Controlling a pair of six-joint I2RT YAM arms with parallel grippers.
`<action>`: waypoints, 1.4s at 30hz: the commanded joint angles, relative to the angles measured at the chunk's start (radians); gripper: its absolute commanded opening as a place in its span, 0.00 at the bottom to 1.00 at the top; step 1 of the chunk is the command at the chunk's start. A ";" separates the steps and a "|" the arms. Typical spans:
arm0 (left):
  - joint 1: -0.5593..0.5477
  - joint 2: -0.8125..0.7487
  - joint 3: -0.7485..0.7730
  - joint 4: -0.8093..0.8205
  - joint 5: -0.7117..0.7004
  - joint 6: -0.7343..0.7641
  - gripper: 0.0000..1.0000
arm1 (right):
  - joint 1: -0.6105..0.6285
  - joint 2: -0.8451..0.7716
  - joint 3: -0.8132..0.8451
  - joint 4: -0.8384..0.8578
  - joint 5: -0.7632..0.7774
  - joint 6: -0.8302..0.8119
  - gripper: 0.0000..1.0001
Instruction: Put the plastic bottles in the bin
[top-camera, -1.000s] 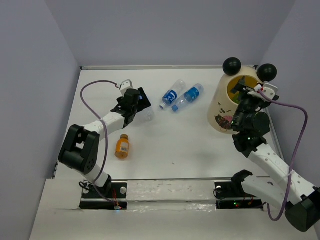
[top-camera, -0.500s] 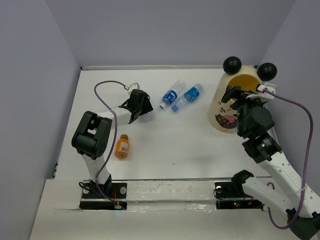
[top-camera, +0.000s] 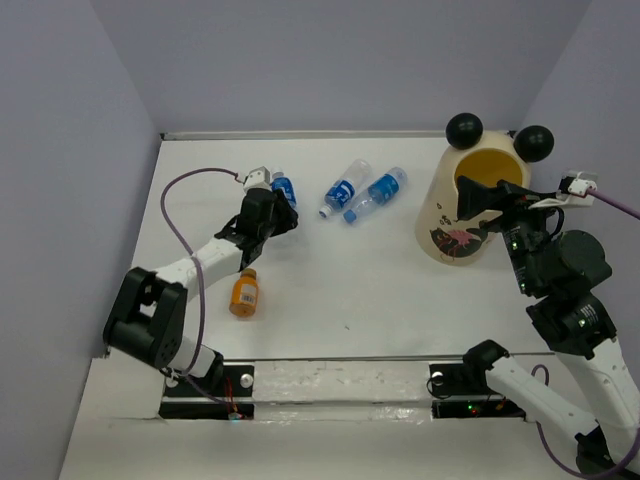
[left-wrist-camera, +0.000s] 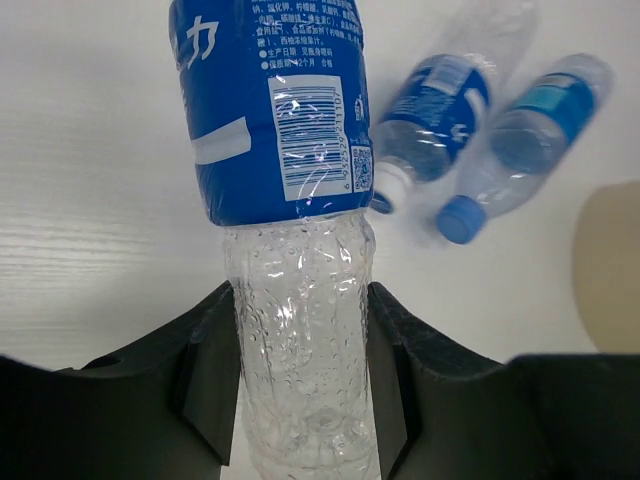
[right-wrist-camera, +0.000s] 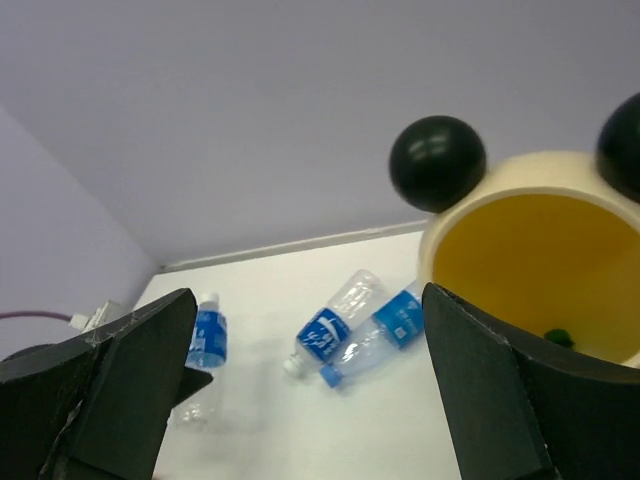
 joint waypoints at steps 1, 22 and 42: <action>-0.089 -0.258 -0.040 0.079 0.031 0.058 0.31 | -0.004 0.041 0.040 -0.080 -0.293 0.112 1.00; -0.430 -0.415 -0.017 0.242 0.522 0.207 0.32 | 0.060 0.368 -0.121 0.274 -0.837 0.305 1.00; -0.411 -0.306 0.092 -0.033 -0.102 0.224 0.99 | 0.078 0.126 0.042 0.067 0.255 -0.099 0.34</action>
